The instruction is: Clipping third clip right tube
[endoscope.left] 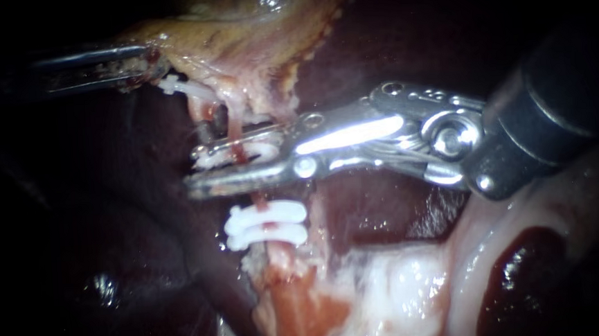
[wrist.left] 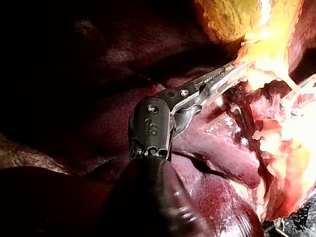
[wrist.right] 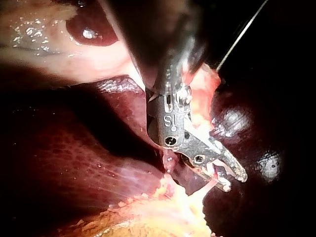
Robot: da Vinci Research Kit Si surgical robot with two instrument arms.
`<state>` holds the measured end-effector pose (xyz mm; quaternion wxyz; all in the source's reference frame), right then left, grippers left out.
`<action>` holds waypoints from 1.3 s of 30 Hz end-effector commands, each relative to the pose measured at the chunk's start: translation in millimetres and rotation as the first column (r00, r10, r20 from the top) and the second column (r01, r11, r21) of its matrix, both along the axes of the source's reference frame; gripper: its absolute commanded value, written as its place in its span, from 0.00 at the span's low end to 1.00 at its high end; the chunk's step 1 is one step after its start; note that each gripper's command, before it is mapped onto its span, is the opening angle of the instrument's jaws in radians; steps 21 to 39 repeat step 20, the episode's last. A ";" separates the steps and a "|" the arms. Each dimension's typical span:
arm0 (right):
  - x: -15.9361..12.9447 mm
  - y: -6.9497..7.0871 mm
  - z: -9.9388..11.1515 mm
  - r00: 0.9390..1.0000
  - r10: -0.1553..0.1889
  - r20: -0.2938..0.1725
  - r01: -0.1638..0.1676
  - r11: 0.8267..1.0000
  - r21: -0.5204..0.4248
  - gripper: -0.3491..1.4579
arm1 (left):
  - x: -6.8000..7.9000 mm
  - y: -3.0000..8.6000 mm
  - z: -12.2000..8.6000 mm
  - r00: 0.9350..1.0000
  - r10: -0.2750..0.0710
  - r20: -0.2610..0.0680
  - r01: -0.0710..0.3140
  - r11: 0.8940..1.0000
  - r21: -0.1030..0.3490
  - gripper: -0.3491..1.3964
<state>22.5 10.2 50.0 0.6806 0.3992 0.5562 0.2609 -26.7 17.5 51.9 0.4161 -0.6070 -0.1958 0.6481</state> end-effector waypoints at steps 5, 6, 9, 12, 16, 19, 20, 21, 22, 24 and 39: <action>-0.3 -0.1 0.0 1.000 0.004 0.016 -0.005 0.998 0.069 0.00 | 0.0 0.0 0.0 1.000 -0.001 0.000 0.001 1.000 0.000 0.00; -0.3 -0.1 -0.1 1.000 0.006 0.018 -0.008 0.996 0.087 0.00 | -0.1 0.0 0.0 1.000 -0.001 0.000 0.001 1.000 0.000 0.00; -0.4 -0.1 -0.1 1.000 0.001 0.027 -0.004 0.996 0.091 0.00 | -0.1 0.0 0.0 1.000 -0.001 0.000 0.001 1.000 0.000 0.00; -0.4 -0.2 0.0 1.000 -0.001 0.030 -0.002 0.995 0.096 0.00 | -0.1 0.0 0.0 1.000 -0.001 0.000 0.001 1.000 0.000 0.00; -0.4 -0.1 0.1 1.000 -0.002 0.030 -0.001 0.995 0.096 0.00 | -0.1 0.0 0.0 1.000 -0.001 0.000 0.001 1.000 0.000 0.00; -0.4 0.0 0.5 1.000 -0.002 0.030 -0.001 0.995 0.095 0.00 | -0.2 0.0 0.0 1.000 -0.001 0.000 0.001 1.000 0.000 0.00; -0.4 0.0 0.9 1.000 -0.002 0.030 -0.001 0.996 0.093 0.09 | -0.2 0.0 0.0 1.000 -0.001 0.000 0.001 1.000 0.000 0.00; -0.4 0.0 0.9 1.000 -0.002 0.030 -0.001 0.996 0.093 0.09 | -0.2 0.0 0.0 1.000 -0.001 0.000 0.001 1.000 0.000 0.00; -0.4 0.0 0.9 1.000 -0.002 0.030 -0.001 0.996 0.093 0.09 | -0.2 0.0 0.0 1.000 -0.001 0.000 0.001 1.000 0.000 0.00; -0.4 0.0 0.9 1.000 -0.002 0.030 -0.001 0.996 0.093 0.09 | -0.2 0.0 0.0 1.000 -0.001 0.000 0.001 1.000 0.000 0.00; -0.4 0.0 0.9 1.000 -0.002 0.030 -0.001 0.996 0.093 0.09 | -0.2 0.0 0.0 1.000 -0.001 0.000 0.001 1.000 0.000 0.00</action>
